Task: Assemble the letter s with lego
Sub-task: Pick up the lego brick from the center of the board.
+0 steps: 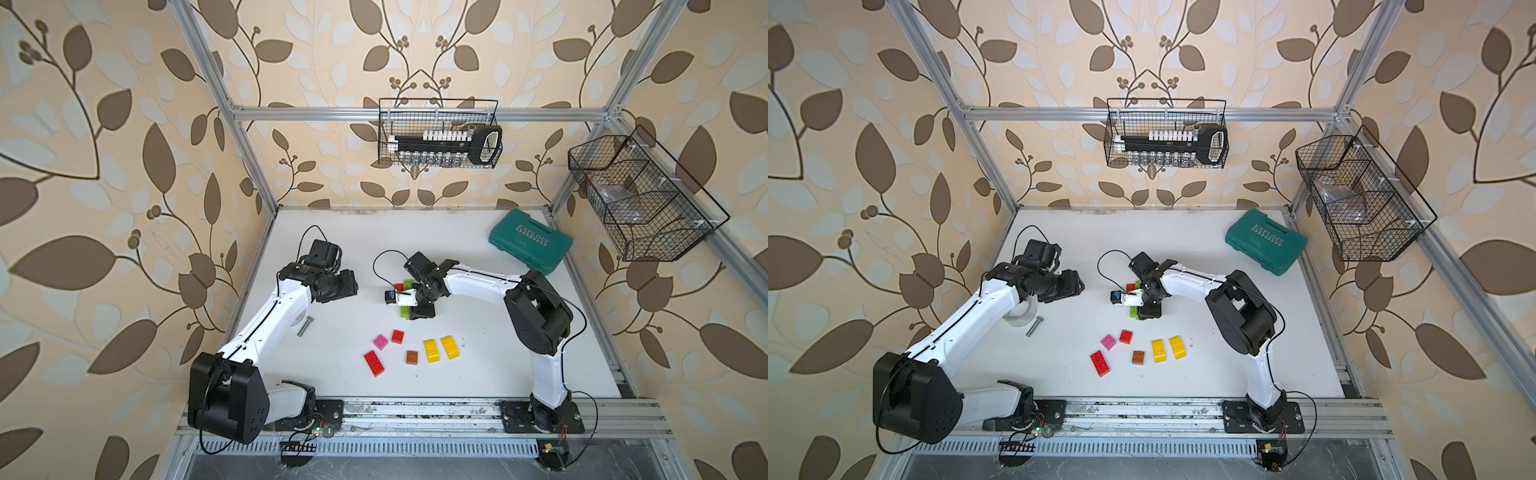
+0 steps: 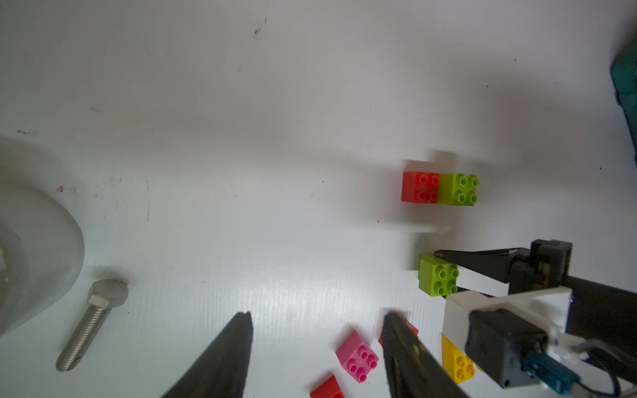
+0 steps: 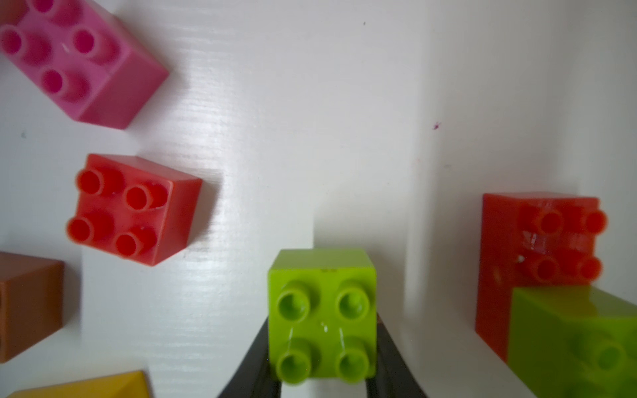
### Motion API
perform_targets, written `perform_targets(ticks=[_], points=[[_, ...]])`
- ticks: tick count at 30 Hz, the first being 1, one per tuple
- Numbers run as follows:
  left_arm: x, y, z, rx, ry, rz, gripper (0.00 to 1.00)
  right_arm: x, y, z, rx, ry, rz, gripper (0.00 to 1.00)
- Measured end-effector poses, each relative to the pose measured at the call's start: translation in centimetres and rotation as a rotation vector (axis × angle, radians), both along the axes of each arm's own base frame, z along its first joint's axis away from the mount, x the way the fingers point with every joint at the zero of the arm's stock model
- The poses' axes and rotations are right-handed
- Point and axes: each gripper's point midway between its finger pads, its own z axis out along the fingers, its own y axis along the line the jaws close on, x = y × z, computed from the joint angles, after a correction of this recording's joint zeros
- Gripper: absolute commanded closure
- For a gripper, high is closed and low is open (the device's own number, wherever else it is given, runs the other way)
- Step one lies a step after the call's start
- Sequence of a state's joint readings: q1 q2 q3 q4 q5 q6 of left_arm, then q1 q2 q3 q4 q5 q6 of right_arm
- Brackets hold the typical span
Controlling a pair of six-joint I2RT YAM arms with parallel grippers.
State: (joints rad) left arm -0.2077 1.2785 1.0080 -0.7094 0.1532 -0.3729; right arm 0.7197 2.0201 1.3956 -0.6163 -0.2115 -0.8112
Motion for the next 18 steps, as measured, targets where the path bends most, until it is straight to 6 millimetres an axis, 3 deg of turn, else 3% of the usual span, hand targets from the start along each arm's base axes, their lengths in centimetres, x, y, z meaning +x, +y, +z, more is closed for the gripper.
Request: perform_targets(ticks=[5,13,18], points=[[0.0,0.0,0.0,0.000,0.000,0.000,0.37,-0.1,0.0,-0.1,0.003,0.002,0.000,0.67],[0.0,0.0,0.0,0.000,0.000,0.000,0.38,-0.2,0.0,0.0,0.008,0.004,-0.004,0.85],[0.0,0.0,0.0,0.000,0.000,0.000,0.38,-0.2,-0.2,1.7,0.011,-0.006,0.001,0.90]])
